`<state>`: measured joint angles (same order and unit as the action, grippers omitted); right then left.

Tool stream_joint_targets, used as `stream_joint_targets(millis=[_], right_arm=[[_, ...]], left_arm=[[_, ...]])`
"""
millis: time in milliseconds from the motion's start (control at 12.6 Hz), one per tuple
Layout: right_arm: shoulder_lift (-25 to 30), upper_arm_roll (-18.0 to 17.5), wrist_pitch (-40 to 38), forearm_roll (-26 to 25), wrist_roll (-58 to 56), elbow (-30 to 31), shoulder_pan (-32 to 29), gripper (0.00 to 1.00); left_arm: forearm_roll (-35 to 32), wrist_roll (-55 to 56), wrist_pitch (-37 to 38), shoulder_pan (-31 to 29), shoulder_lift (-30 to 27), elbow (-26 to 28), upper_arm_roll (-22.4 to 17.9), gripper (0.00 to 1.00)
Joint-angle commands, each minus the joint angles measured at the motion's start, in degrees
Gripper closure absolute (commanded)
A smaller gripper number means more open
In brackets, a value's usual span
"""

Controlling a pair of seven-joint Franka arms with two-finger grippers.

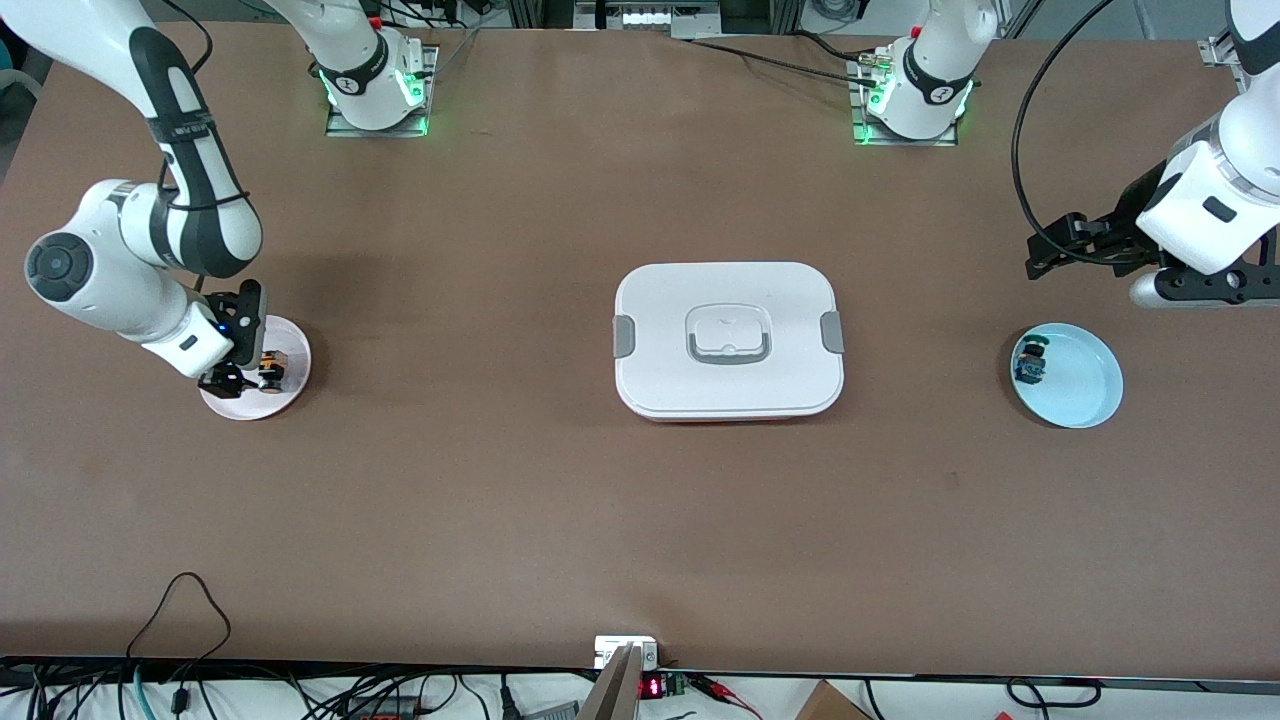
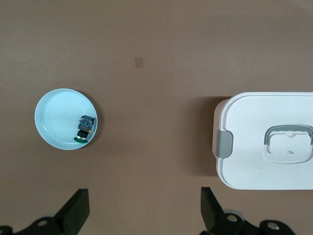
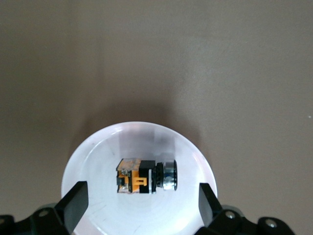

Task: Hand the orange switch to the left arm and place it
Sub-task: 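Close the right gripper on the orange switch and lift it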

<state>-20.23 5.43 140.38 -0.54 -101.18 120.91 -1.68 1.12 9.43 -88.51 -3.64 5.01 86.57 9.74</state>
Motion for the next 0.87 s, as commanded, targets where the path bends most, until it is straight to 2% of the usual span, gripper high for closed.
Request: stream_joint_targets(millis=[0,791], right_arm=[[-2.18,-0.68,6.1,-0.43,-3.92,0.99,-1.22,0.0],[-3.68,-0.68,12.98,-0.34,-4.11,5.3,-2.28,0.0]], left_arm=[[-0.51,-1.17,1.24,-0.05,-0.62,-0.53,0.2,0.0],[-0.51,-1.17,1.33,-0.05,-0.62,-0.53,0.19,0.0]])
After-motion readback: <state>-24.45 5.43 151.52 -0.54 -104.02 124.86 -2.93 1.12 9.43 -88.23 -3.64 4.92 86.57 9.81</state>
